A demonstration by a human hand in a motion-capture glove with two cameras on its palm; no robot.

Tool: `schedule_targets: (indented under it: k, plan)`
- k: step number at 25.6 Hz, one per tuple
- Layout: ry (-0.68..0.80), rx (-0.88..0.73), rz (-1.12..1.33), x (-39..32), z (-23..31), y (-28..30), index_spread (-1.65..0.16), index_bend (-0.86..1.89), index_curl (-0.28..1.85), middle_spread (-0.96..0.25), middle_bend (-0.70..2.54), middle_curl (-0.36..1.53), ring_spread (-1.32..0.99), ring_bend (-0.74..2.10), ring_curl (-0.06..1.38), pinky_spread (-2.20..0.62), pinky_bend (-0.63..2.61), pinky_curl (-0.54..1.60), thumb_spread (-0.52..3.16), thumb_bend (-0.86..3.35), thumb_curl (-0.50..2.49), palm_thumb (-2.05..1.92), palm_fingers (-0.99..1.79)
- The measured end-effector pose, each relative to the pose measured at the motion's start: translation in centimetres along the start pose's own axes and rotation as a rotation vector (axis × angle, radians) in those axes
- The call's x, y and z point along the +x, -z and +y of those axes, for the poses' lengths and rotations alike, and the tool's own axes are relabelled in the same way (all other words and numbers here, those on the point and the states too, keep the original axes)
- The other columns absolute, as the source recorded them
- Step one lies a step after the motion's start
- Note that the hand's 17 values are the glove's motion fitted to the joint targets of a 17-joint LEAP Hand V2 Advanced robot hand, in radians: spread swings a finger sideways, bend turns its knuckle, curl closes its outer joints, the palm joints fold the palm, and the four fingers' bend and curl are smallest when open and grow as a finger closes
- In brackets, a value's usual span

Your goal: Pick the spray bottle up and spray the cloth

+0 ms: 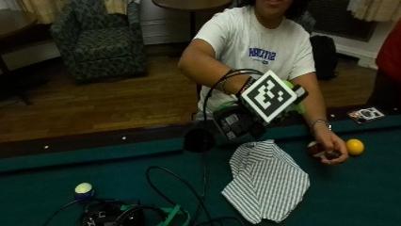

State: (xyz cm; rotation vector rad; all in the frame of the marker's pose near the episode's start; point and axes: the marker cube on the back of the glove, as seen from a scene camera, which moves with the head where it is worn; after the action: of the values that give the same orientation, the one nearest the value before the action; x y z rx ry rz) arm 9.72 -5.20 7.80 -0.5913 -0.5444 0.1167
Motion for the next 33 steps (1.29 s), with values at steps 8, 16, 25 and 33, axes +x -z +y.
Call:
schedule_targets:
  k: [8,16,25,33]
  plan:
    - [0.402,0.299,-0.31,-3.4,3.6,1.3,-0.27,0.28,0.63,-0.16,0.72,0.56,-0.2,0.74,0.49,-0.31,0.44,0.39,0.45,-0.03,0.8,0.92,1.37]
    - [0.581,0.435,-0.451,-3.5,3.9,-0.7,-0.27,0.27,0.64,-0.16,0.72,0.57,-0.2,0.75,0.49,-0.31,0.44,0.39,0.46,-0.03,0.8,0.92,1.37]
    - [0.55,0.496,-0.519,-4.5,-4.3,-4.3,-0.28,0.27,0.64,-0.16,0.72,0.57,-0.2,0.74,0.49,-0.31,0.44,0.4,0.46,-0.03,0.81,0.92,1.37]
    - [0.484,0.57,-0.585,-5.2,-13.2,-8.8,-0.28,0.28,0.65,-0.16,0.72,0.57,-0.2,0.75,0.49,-0.31,0.44,0.4,0.46,-0.03,0.81,0.91,1.37]
